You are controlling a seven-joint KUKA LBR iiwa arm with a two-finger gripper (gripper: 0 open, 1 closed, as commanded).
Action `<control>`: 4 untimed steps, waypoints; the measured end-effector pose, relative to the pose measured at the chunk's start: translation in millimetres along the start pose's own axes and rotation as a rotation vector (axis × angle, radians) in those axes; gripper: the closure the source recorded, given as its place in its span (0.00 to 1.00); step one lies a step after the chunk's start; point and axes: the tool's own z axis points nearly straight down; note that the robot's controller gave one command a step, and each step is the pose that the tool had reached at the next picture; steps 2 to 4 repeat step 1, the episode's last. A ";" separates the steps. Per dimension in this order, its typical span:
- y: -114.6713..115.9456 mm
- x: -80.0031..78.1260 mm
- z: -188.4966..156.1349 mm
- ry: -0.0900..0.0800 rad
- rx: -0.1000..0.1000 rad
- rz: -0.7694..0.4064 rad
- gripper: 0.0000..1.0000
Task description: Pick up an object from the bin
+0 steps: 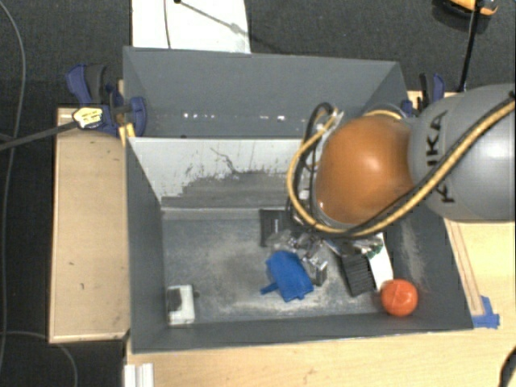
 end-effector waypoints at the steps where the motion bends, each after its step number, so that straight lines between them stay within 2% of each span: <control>1: 12.5 -9.8 -37.6 0.008 -0.007 -0.050 1.00; 4: 12.5 -9.8 -37.6 0.008 -0.007 -0.050 1.00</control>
Offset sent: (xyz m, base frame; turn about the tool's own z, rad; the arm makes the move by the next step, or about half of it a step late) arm 0.0121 0.0295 0.1673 0.0160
